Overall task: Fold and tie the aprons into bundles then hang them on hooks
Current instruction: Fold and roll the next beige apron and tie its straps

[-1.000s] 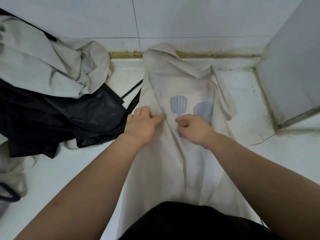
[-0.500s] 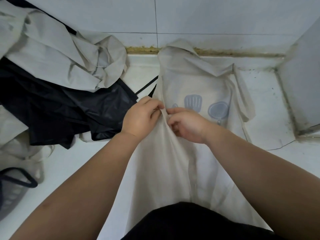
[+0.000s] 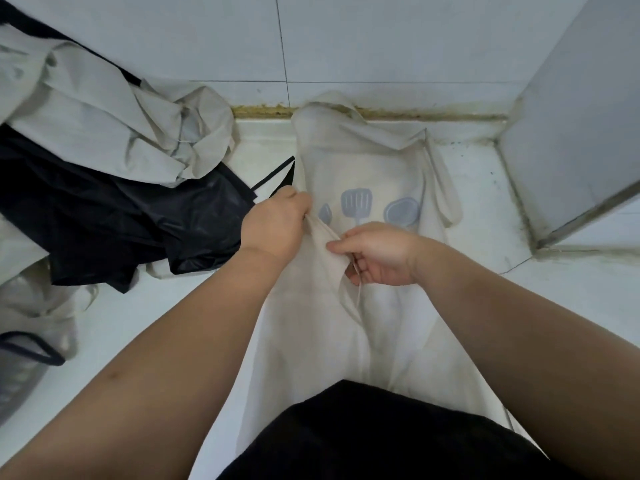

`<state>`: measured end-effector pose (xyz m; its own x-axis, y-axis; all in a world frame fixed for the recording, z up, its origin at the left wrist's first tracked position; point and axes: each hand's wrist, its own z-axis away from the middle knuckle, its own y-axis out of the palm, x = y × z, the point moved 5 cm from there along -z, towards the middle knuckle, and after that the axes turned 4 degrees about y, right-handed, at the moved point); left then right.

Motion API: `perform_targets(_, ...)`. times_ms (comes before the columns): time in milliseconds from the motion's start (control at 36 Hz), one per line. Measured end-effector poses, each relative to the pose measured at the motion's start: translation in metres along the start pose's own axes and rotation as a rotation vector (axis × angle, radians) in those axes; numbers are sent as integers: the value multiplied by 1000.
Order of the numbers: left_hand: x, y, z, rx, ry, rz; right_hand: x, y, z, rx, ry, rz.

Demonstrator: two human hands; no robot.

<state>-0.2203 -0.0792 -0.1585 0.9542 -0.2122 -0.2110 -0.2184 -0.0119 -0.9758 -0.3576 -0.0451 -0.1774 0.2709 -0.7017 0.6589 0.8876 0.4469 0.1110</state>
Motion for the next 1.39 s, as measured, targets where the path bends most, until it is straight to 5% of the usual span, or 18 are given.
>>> perform_targets(167,11,-3,-4,54,-201,-60,-7,-26,11,-204,-88,-24)
perform_targets(250,-7,2,-10,122,-123,21,-2,-44,18,-374,-153,-21)
perform_targets(361,-30,28,8,351,13,5,1,-55,27,-466,-209,115)
perform_targets(500,-16,64,38,666,-176,-126,9,-72,44,-568,-173,326)
perform_targets(667,-4,61,41,597,-363,-193,15,-126,80,-1237,-371,123)
perform_targets(778,-12,53,40,465,-397,-170,-5,-131,97,-1595,-138,231)
perform_targets(889,-41,49,38,287,-180,-54,-29,-126,77,-1174,17,327)
perform_targets(1056,-63,68,52,431,-16,151,-77,-94,57,-696,211,148)
perform_targets(1139,-60,78,60,537,-35,32,-91,-89,51,-650,225,86)
perform_targets(1222,-58,80,66,593,-69,-24,-88,-89,45,-714,47,-72)
perform_targets(1389,-52,79,71,561,-134,-55,-55,-64,35,-817,-338,264)
